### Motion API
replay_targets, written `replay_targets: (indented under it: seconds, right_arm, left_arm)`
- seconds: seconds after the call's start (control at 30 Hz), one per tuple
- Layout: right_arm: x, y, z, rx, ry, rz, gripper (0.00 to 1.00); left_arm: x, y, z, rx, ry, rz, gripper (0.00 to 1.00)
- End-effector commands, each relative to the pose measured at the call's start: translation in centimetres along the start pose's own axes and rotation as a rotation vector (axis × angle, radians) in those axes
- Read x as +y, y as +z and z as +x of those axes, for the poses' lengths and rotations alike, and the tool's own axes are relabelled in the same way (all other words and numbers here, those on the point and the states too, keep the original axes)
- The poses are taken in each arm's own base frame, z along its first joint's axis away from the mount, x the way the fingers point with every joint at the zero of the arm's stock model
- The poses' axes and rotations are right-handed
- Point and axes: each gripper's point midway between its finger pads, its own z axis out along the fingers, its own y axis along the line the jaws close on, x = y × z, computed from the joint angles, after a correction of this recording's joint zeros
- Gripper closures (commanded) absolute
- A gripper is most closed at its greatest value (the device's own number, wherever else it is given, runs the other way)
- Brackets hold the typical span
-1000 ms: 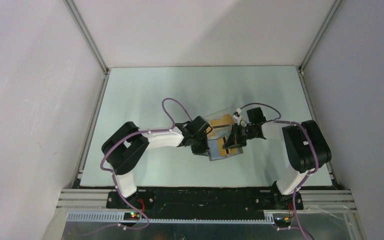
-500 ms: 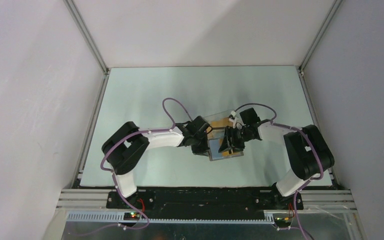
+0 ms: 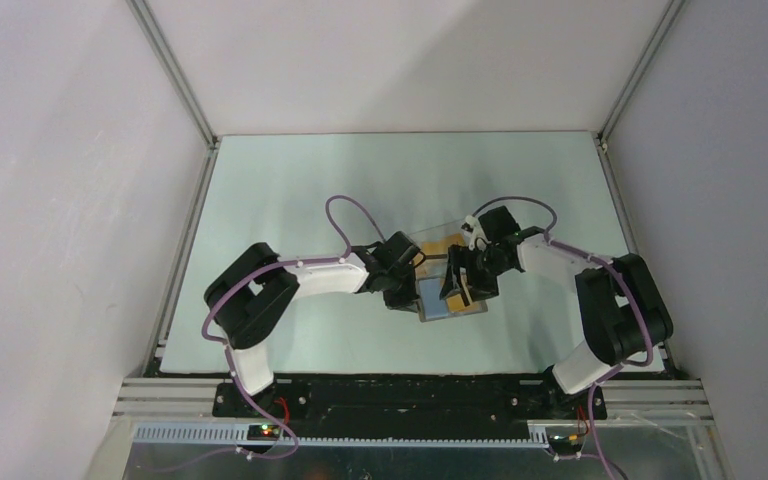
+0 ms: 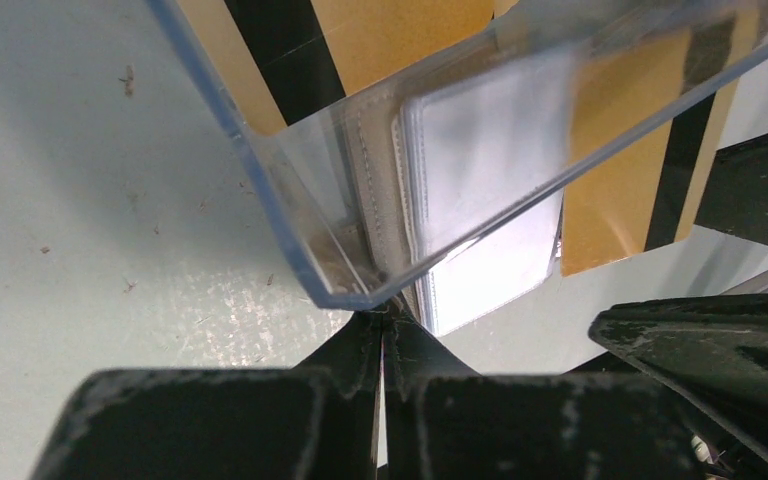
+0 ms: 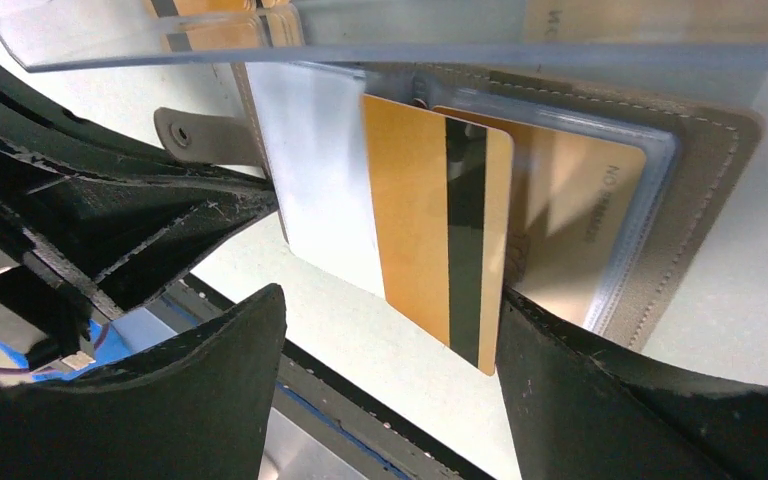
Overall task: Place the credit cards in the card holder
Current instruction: Insert the card holder into the card slot.
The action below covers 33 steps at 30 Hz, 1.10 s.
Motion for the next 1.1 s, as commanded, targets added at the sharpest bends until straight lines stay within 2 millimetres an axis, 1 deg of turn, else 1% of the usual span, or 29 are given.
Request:
replay_targets:
  seconds: [0.0,0.23,0.4,0.53,0.7,0.87,0.97,1.07]
  right_arm:
    - [0.5,0.7,0.4,0.039,-0.049,0.006,0.22]
    - [1.3,1.8,0.7,0.050,-0.095,-0.007,0.22]
    - [1.5,2.5,1.0,0.064,-0.121,-0.007,0.22]
    - [1.4,2.8,1.2,0.069,-0.127,0.009,0.22]
    - [2.2,2.1,0.9,0.057,-0.096,-0.037,0.26]
    - [2.0,0.6,0.2,0.023,-0.064,-0.037,0.26]
    - [1.6,-0.2,0.1,0.017,-0.047,-0.023,0.26]
    - [1.8,-0.8,-0.1,0.000,-0.046,-0.033,0.27]
  left_arm:
    - [5.2,1.5,2.2,0.062,0.041,-0.186,1.00]
    - [5.1,1.5,2.2,0.062,0.042,-0.184,1.00]
    - [5.1,1.5,2.2,0.064,0.042,-0.183,1.00]
    - [5.1,1.5,2.3,0.067,0.041,-0.183,1.00]
    - [5.1,1.6,2.3,0.067,0.041,-0.183,1.00]
    - [5.1,1.5,2.3,0.068,0.041,-0.182,1.00]
    - [5.1,1.5,2.3,0.067,0.041,-0.182,1.00]
    - [5.2,1.6,2.3,0.070,0.041,-0.183,1.00]
